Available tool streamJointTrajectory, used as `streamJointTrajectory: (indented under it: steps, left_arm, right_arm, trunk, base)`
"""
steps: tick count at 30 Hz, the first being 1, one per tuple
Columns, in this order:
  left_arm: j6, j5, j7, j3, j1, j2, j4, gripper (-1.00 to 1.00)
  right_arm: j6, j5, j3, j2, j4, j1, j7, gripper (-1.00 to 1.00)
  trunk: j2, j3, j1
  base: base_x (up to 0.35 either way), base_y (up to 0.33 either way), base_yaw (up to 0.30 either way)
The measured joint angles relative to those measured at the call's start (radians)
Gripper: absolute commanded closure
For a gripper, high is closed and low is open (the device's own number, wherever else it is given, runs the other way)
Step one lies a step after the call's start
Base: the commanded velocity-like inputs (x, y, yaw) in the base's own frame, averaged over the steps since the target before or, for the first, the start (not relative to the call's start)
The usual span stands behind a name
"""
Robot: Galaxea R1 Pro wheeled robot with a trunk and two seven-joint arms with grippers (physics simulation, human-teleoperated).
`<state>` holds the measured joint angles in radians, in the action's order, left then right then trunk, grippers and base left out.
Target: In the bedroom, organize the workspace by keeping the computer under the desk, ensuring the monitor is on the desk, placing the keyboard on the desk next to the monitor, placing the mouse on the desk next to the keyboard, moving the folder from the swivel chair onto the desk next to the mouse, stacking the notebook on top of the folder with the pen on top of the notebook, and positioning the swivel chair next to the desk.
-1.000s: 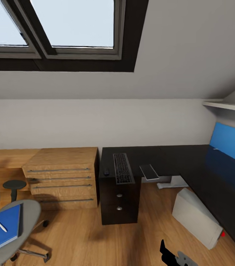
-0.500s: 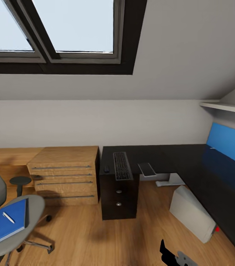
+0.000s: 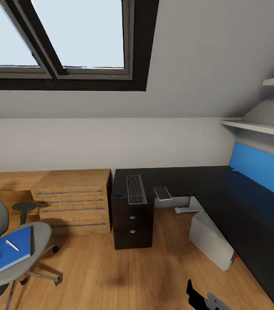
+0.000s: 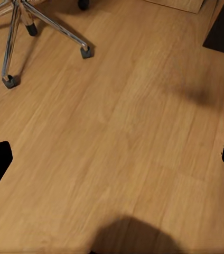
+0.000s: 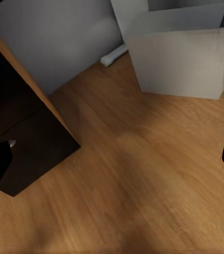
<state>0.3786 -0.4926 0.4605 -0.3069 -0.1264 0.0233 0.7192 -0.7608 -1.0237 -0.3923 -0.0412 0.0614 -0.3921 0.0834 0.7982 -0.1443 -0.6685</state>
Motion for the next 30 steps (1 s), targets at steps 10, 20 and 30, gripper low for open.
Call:
streamJointTrajectory:
  steps: [10, 20, 30]
  left_arm:
    - [0.0, -0.001, 0.0, 0.0, 0.0, 0.0, 0.0, -1.0]
    - [0.0, -0.001, -0.002, -0.001, 0.0, 0.001, -0.002, -1.0]
    - [0.003, -0.001, -0.006, 0.0, 0.0, 0.001, -0.055, -1.0]
  right_arm:
    - [0.0, 0.0, 0.0, 0.0, 0.0, 0.0, 0.0, -1.0]
    - [0.0, 0.0, 0.0, 0.0, 0.0, 0.0, 0.001, -1.0]
    - [0.0, 0.0, -0.001, 0.0, 0.0, 0.0, 0.001, -1.0]
  trunk:
    - [-0.07, 0.037, 0.038]
    - [-0.084, 0.044, 0.046]
    - [-0.084, 0.044, 0.046]
  base:
    - [-0.018, -0.01, -0.067]
    - [-0.001, -0.001, -0.004]
    - [0.0, -0.14, 0.0]
